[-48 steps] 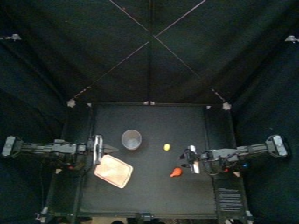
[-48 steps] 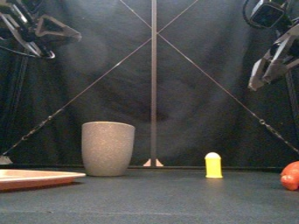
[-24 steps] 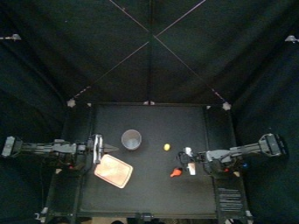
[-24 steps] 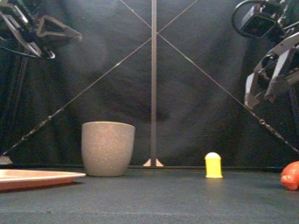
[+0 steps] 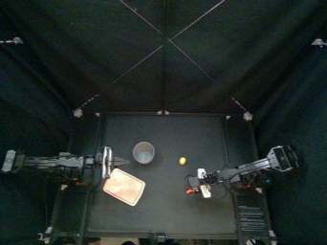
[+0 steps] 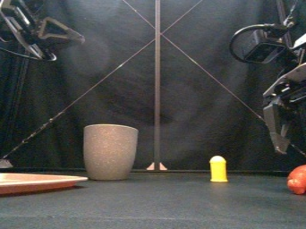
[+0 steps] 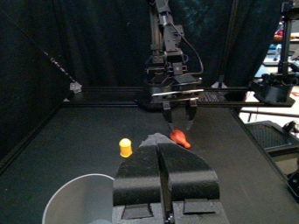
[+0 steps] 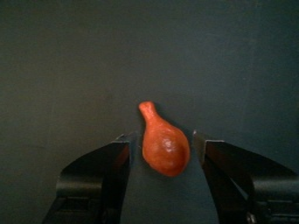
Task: Pick the drumstick then place it on the pink plate
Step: Pick the drumstick
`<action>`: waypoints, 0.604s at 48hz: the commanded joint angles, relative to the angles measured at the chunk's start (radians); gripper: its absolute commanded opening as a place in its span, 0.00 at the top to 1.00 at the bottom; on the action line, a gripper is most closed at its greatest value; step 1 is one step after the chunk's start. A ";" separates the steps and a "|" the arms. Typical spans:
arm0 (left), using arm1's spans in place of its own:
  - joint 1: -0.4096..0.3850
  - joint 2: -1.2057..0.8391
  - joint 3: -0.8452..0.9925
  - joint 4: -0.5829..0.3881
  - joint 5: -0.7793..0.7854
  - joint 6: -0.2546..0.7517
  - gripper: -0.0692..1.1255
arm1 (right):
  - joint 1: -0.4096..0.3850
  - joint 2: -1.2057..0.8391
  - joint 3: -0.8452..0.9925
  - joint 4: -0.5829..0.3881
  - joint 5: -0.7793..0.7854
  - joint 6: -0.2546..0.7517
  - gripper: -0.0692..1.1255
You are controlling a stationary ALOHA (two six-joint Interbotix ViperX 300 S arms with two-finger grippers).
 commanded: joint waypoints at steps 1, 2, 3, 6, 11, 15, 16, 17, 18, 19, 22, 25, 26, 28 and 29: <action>0.003 0.006 -0.009 0.002 -0.009 0.002 0.85 | 0.006 0.025 -0.020 0.003 -0.002 -0.002 0.20; 0.003 0.005 -0.009 0.002 -0.009 0.002 0.85 | 0.005 0.032 -0.020 0.002 -0.002 -0.002 0.20; 0.003 0.005 -0.008 0.002 -0.009 0.002 0.85 | 0.006 0.038 -0.021 -0.002 -0.002 -0.002 0.20; 0.003 0.005 -0.005 0.000 -0.009 0.002 0.85 | 0.006 0.061 -0.023 0.000 0.000 -0.002 0.20; 0.003 0.005 -0.002 0.000 -0.008 0.000 0.85 | 0.006 0.097 -0.031 0.003 0.000 -0.002 0.20; 0.003 0.006 -0.002 0.000 -0.009 0.000 0.85 | 0.006 0.121 -0.037 0.000 0.000 -0.002 0.20; 0.003 0.005 -0.002 0.000 -0.009 0.000 0.85 | 0.006 0.127 -0.038 -0.002 0.000 -0.002 0.20; 0.003 0.005 -0.002 0.000 -0.009 0.000 0.85 | 0.005 0.133 -0.040 -0.003 0.000 -0.003 0.20; 0.003 0.005 -0.002 -0.002 -0.009 0.002 0.85 | 0.005 0.138 -0.041 -0.002 0.002 -0.002 0.20; 0.003 0.005 -0.002 0.000 -0.009 0.000 0.85 | 0.005 0.146 -0.043 -0.003 0.002 -0.003 0.20; 0.003 0.005 -0.002 -0.002 -0.009 0.000 0.85 | 0.005 0.161 -0.046 -0.003 0.002 -0.003 0.20; 0.003 0.005 0.000 -0.002 -0.009 0.000 0.85 | 0.003 0.169 -0.048 -0.005 0.002 -0.003 0.20; 0.005 0.005 -0.002 -0.002 -0.009 0.000 0.85 | 0.002 0.173 -0.046 -0.002 0.002 -0.003 0.21; 0.005 0.006 0.000 -0.002 -0.009 0.000 0.85 | 0.002 0.176 -0.046 0.003 0.003 -0.002 0.21; 0.003 0.005 -0.002 -0.003 -0.009 0.000 0.85 | 0.002 0.178 -0.046 0.003 0.005 -0.003 0.21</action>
